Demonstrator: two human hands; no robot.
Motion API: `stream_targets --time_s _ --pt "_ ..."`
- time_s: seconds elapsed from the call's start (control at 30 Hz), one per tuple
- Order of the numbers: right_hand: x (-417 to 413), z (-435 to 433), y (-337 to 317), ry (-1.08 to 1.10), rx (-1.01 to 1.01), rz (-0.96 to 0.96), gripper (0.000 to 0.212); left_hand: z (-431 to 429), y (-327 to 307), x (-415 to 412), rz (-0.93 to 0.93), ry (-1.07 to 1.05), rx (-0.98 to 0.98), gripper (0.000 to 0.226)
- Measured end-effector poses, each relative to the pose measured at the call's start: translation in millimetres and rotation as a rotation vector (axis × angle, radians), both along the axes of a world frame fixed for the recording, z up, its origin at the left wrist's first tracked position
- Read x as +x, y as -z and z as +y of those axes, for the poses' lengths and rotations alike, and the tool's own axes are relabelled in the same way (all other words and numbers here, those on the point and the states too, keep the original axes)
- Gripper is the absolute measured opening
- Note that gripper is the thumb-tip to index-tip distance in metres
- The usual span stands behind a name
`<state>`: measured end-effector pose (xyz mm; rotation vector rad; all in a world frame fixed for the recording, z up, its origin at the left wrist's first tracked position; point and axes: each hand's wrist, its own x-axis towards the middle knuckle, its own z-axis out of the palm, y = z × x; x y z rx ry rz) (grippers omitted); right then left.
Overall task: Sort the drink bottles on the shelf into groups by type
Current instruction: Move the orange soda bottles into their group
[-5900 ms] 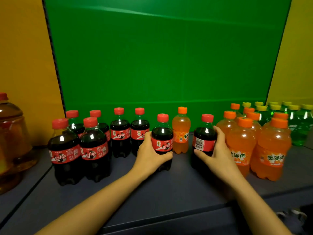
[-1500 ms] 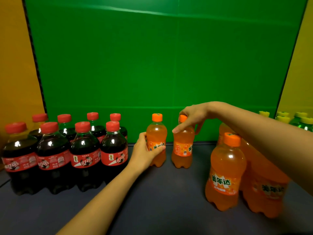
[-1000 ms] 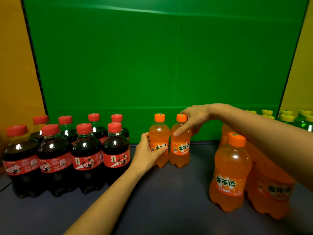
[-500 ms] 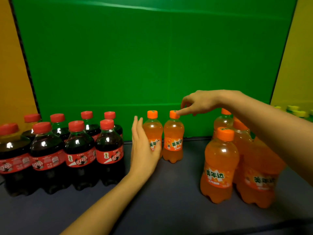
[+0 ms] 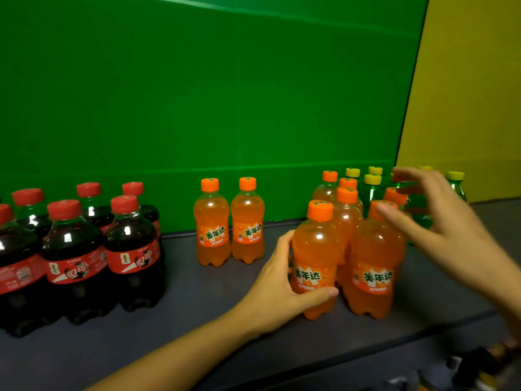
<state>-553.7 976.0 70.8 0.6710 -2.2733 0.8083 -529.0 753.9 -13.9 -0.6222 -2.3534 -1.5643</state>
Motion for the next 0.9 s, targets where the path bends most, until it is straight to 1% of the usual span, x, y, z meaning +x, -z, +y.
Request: stream_targets --time_s 0.07,0.13,0.2,0.27,0.33,0.37,0.43,0.5,0.63,0.7,0.73,0.8,0.9 --pt "6 0 28 0.041 -0.123 -0.076 0.098 2 0 -1 -0.014 0.022 0.026 0.072" --pt "11 -5 52 0.041 -0.215 -0.187 0.104 3 0 -2 -0.036 0.027 0.047 0.066" --pt "15 -13 70 0.013 -0.288 -0.264 0.097 3 0 -1 -0.032 0.011 0.051 0.063" --pt "17 -20 81 0.037 -0.325 -0.291 0.086 3 -2 0 -0.008 -0.023 0.054 0.061" --pt "18 -25 86 0.068 -0.333 -0.309 0.078 0 -3 3 0.013 -0.066 0.042 0.06" --pt "19 -26 87 0.068 -0.335 -0.32 0.071 -2 -4 4 0.02 -0.082 0.03 0.061" --pt "18 -28 87 0.039 -0.336 -0.334 0.055 -9 -5 6 0.028 -0.11 0.008 0.06" --pt "19 -31 85 -0.016 -0.319 -0.324 0.049 -17 -8 9 0.059 -0.153 0.0 0.058" --pt "18 -53 72 -0.164 -0.331 -0.278 0.049 -39 -12 14 0.107 -0.284 0.069 0.057" --pt "15 -71 62 -0.265 -0.347 -0.3 0.047 -51 -13 15 0.12 -0.4 0.077 0.063" --pt "13 -81 57 -0.309 -0.342 -0.304 0.048 -58 -13 15 0.123 -0.463 0.078 0.07" --pt "5 -101 53 -0.365 -0.329 -0.311 0.054 -69 -15 16 0.122 -0.559 0.073 0.08" --pt "-9 -127 54 -0.393 -0.322 -0.358 0.068 -80 -18 18 0.098 -0.647 0.023 0.079"
